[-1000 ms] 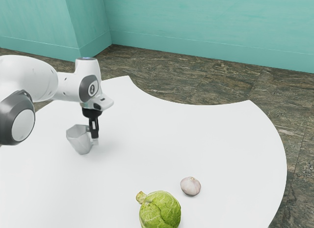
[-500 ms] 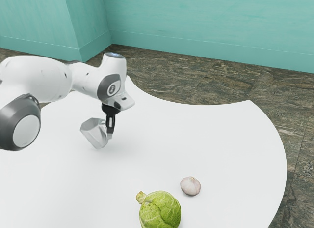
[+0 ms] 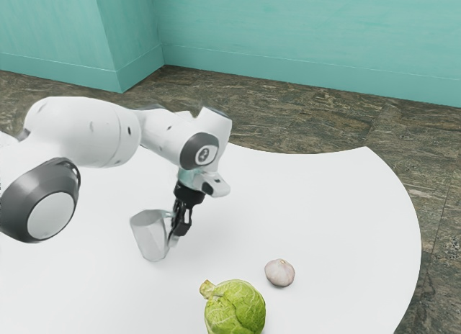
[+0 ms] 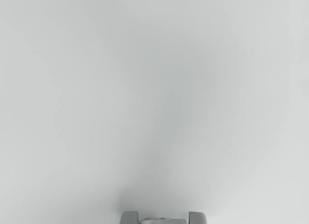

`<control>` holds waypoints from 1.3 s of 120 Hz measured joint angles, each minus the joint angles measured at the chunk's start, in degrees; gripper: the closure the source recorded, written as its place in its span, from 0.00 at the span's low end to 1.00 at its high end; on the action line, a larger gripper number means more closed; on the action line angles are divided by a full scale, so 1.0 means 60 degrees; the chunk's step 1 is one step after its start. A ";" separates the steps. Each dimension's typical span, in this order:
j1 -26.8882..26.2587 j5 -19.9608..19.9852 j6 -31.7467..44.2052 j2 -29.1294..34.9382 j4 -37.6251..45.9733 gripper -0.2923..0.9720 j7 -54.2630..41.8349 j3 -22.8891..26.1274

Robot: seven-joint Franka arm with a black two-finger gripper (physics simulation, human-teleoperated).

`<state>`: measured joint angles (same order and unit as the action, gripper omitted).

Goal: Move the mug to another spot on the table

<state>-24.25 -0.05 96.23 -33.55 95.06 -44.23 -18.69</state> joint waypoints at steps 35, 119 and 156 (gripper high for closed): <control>-0.0162 0.0084 -0.0022 -0.0160 -0.0012 0.83 0.0853 0.0032; -0.0681 0.0419 0.0269 -0.0216 -0.1243 0.26 0.1645 0.0045; -0.0746 0.0338 -0.1085 0.3333 -0.2921 0.24 0.3164 -0.0510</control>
<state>-28.73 1.98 89.72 -13.56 77.53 -25.25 -21.75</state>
